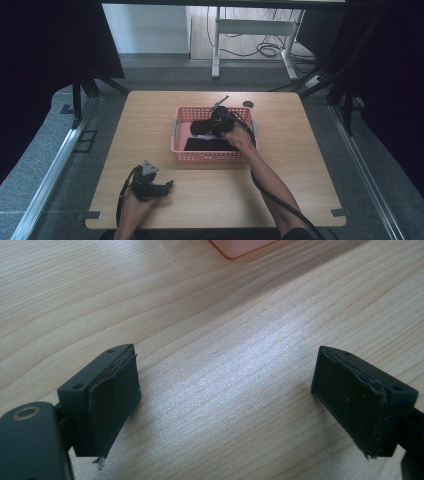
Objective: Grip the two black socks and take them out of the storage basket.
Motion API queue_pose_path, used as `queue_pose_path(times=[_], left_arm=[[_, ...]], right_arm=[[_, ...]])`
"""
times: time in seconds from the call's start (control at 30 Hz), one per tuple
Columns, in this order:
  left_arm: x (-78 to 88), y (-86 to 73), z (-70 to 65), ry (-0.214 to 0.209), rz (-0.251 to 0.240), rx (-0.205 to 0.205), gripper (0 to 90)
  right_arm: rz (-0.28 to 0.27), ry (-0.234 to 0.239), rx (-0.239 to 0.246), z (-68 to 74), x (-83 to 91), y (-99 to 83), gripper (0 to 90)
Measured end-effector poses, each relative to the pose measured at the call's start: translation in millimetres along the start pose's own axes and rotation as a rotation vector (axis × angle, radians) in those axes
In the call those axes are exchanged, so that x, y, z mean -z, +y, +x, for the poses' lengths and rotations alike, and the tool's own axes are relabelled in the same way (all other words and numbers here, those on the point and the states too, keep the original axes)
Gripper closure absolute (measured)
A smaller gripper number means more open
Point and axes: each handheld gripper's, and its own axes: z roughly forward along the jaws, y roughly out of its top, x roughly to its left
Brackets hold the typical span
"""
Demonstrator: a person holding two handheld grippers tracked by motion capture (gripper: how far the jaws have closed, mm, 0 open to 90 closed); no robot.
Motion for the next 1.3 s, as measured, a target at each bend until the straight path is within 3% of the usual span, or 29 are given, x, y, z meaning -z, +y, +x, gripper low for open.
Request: queue_pose_path(times=[0.77,1.3], left_arm=[[-0.4,0.1,-0.7,0.005,0.002,-0.005,11.9],[-0.6,0.3,-0.8,0.008,0.000,-0.006,11.9]], right_arm=[[-0.111,0.011,-0.007,-6.3,92.7,5.9,88.7],[-0.176,0.028,0.003,-2.2,142.9,4.9,88.6]])
